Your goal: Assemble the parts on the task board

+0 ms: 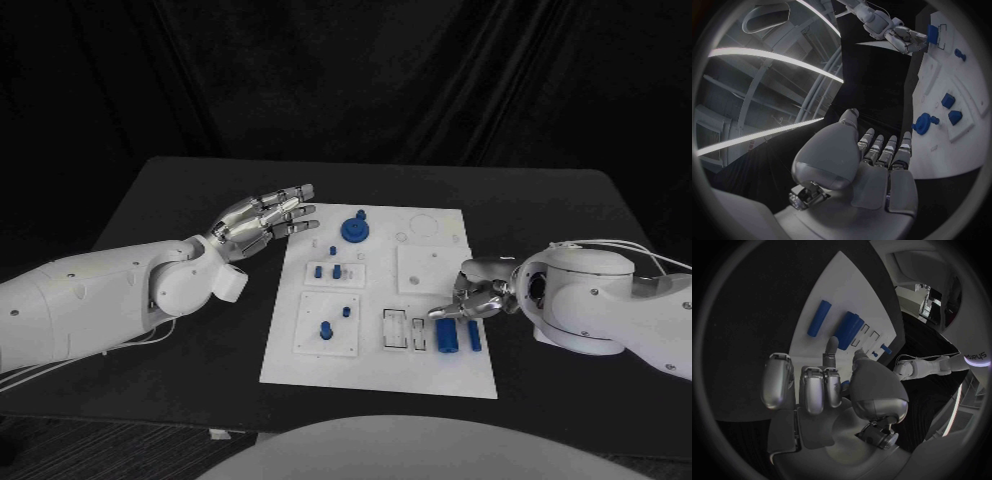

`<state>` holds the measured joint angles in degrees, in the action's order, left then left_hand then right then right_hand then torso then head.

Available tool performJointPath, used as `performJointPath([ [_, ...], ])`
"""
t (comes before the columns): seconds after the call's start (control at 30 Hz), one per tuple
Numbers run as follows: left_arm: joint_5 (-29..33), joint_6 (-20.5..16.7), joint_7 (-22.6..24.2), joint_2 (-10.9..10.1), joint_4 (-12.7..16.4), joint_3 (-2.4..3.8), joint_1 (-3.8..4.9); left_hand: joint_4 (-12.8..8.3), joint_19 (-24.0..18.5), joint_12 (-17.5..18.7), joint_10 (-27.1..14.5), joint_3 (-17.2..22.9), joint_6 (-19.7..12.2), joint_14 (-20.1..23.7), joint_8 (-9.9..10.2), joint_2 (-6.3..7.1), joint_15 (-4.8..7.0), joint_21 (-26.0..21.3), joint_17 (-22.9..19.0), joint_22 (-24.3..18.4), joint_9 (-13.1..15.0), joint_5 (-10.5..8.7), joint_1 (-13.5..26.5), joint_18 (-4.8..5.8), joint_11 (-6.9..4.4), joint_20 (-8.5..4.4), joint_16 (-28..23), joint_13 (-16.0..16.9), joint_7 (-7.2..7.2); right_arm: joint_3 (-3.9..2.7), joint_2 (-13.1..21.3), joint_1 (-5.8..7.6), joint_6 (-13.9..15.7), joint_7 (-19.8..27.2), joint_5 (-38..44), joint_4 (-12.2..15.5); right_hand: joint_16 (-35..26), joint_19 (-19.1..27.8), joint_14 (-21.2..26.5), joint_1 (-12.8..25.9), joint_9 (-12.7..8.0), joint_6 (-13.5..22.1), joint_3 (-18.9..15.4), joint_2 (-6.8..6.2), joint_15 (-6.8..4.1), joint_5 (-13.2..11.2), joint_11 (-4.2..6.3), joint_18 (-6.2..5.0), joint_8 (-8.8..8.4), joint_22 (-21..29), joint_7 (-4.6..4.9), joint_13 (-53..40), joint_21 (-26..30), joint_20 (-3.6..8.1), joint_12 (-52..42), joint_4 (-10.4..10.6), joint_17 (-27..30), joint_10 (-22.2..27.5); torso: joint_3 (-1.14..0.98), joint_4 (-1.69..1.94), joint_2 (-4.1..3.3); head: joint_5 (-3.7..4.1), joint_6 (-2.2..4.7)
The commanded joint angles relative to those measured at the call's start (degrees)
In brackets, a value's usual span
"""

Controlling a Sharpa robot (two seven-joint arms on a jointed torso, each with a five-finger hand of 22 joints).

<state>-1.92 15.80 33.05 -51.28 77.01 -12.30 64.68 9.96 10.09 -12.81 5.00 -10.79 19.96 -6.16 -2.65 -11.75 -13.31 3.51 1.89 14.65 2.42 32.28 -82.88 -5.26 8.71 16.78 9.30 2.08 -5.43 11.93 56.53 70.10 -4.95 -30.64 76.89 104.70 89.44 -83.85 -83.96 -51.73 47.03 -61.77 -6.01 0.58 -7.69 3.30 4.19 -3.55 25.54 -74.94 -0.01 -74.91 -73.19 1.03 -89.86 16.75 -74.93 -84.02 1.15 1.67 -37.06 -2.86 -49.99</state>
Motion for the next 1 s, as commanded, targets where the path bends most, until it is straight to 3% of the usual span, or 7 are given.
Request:
performJointPath([
  [0.03, 0.1, 0.9, 0.9, 0.1, 0.1, 0.05, -0.12, 0.0, 0.1, -0.3, -0.2, 0.3, -0.5, -0.1, -0.2, -0.58, -0.27, 0.0, 0.1, 0.0, 0.0, -0.11, 0.1, 0.70, 0.20, 0.00, 0.3, 0.1, -0.04, -0.01, -0.4, -0.36, -1.3, -1.9, 0.1, -0.2, -0.3, -0.6, -5.6, 0.7, -0.8, 0.6, 0.1, -0.80, 0.46, -0.2, -0.73, -0.13, -1.56, -10.1, 0.27, -15.1, 0.6, -0.16, -0.1, -0.1, -13.0, -6.0, 0.00, 0.04, 0.00, -0.24, -0.01],
  [0.23, 0.1, 1.0, 0.8, 0.0, 0.0, 0.05, -0.19, 0.0, 0.1, -0.3, -0.2, 0.3, -0.5, -0.1, -0.2, -0.58, -0.27, 0.0, 0.1, 0.0, 0.0, -0.11, 0.1, 0.70, 0.20, 0.00, 0.3, 0.1, -0.04, -0.01, -1.1, -0.88, -1.4, -1.8, 0.1, -0.4, -0.3, -0.7, -5.6, 0.0, -2.4, 0.2, 1.2, -1.95, 0.81, -0.3, -1.14, -0.16, -4.09, -10.0, 0.71, -15.1, 0.7, -0.53, -0.1, -0.4, -12.8, -6.0, 0.01, -0.01, 0.02, -0.29, -0.01],
  [0.53, 0.1, 1.1, 0.8, -0.1, 0.0, 0.05, -0.34, 0.0, 0.1, -0.3, -0.2, 0.4, -0.5, -0.1, -0.1, -0.59, -0.30, 0.0, 0.1, 0.0, 0.0, -0.13, 0.2, 0.71, 0.27, 0.00, 0.3, 0.1, -0.01, -0.01, -2.1, -1.99, -7.0, -4.5, 0.6, -1.0, -1.1, 0.2, -5.3, -0.9, -4.0, 0.8, 3.1, -5.23, 1.45, -0.4, -1.37, -0.75, -7.05, -9.2, 1.16, -15.1, 3.8, -1.03, -0.1, -0.1, -10.9, -6.0, 0.01, 0.01, 0.00, -0.41, -0.01],
  [0.73, 0.1, 1.1, 0.8, -0.1, 0.1, 0.05, -0.39, 0.0, 0.1, -0.3, -0.2, 0.4, -0.5, -0.1, -0.1, -0.60, -0.33, 0.0, 0.1, 0.0, 0.0, -0.14, 0.2, 0.72, 0.31, 0.00, 0.3, 0.1, -0.01, -0.02, -2.7, -2.79, -7.9, -4.9, 0.7, -1.4, -1.7, 0.7, -5.0, -6.1, -4.1, 1.2, 5.6, -4.33, 1.70, 0.7, -1.62, -1.17, -8.30, -8.5, 1.49, -15.1, 6.1, -1.34, -0.1, -2.5, -9.5, -6.0, -0.01, 0.01, -0.02, -0.48, -0.01],
  [0.83, 0.1, 1.2, 0.7, 0.0, 0.1, 0.05, -0.41, 0.0, 0.1, -0.3, -0.2, 0.4, -0.5, -0.1, -0.1, -0.60, -0.34, 0.0, 0.1, 0.0, 0.0, -0.14, 0.2, 0.72, 0.32, 0.00, 0.4, 0.1, -0.01, -0.02, -2.9, -3.08, -7.2, -4.4, 0.0, -1.6, -1.9, 0.8, -4.9, -10.9, -3.5, 1.3, 7.2, -3.19, 1.67, 5.3, -1.61, -1.31, -8.30, -8.3, 1.45, -15.1, 6.9, -1.36, -0.1, -5.9, -8.9, -6.0, -0.01, 0.01, -0.02, -0.53, -0.01],
  [0.9, 0.1, 1.2, 0.7, 0.0, 0.1, 0.05, -0.42, 0.0, 0.1, -0.3, -0.2, 0.4, -0.5, -0.1, -0.1, -0.60, -0.34, 0.0, 0.1, 0.0, 0.0, -0.14, 0.2, 0.72, 0.32, 0.00, 0.4, 0.1, -0.01, -0.02, -3.0, -3.18, -6.4, -3.8, -0.8, -1.8, -2.0, 0.8, -4.9, -12.0, -3.3, 1.4, 7.7, -2.55, 1.68, 7.2, -1.61, -1.35, -8.34, -8.2, 1.46, -15.1, 7.2, -1.37, -0.1, -6.9, -8.6, -6.0, 0.00, 0.00, -0.01, -0.51, -0.01],
  [1.0, 0.1, 1.2, 0.6, 0.0, 0.0, 0.05, -0.44, 0.0, 0.2, -0.3, -0.2, 0.4, -0.5, -0.1, -0.1, -0.60, -0.35, 0.1, 0.1, 0.0, 0.0, -0.14, 0.2, 0.72, 0.33, 0.00, 0.4, 0.1, -0.02, -0.02, -3.0, -3.28, -4.7, -2.8, -2.6, -2.0, -2.3, 0.9, -4.8, -14.0, -3.3, 2.4, 8.8, -1.62, 1.60, 13.8, -1.57, -1.46, -8.99, -8.0, 1.44, -15.1, 8.0, -1.31, -0.1, -8.6, -8.0, -6.0, 0.00, 0.02, 0.01, -0.51, -0.01],
])
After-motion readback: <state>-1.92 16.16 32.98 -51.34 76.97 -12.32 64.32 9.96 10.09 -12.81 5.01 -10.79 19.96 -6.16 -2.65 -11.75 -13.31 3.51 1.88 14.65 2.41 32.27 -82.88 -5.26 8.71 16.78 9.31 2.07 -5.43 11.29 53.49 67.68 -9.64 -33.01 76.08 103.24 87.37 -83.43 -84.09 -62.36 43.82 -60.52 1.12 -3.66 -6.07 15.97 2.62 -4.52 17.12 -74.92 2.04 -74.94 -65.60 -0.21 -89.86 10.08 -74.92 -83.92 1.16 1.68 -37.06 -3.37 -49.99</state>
